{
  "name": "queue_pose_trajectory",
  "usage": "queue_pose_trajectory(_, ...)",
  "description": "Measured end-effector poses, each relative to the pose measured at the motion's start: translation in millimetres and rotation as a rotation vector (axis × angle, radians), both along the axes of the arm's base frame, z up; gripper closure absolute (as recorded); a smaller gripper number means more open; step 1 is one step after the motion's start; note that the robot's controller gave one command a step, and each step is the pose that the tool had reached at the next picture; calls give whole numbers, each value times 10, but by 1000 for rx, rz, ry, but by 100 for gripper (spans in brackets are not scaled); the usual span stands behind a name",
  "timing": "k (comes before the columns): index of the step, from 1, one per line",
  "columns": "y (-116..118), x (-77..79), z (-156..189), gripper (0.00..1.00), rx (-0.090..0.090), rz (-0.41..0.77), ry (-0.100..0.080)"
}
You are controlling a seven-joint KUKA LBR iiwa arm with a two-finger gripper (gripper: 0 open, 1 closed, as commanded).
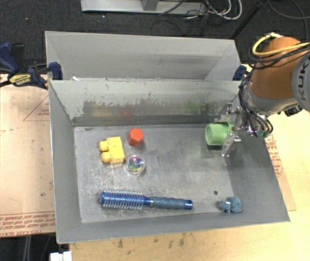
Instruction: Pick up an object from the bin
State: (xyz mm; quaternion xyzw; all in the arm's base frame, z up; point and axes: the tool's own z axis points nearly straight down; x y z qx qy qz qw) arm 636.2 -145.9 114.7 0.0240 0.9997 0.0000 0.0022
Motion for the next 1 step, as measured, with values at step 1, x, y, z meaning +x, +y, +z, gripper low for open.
queue_pose_trajectory(1, 70, 6, -235, 0, 0, -4, -8)
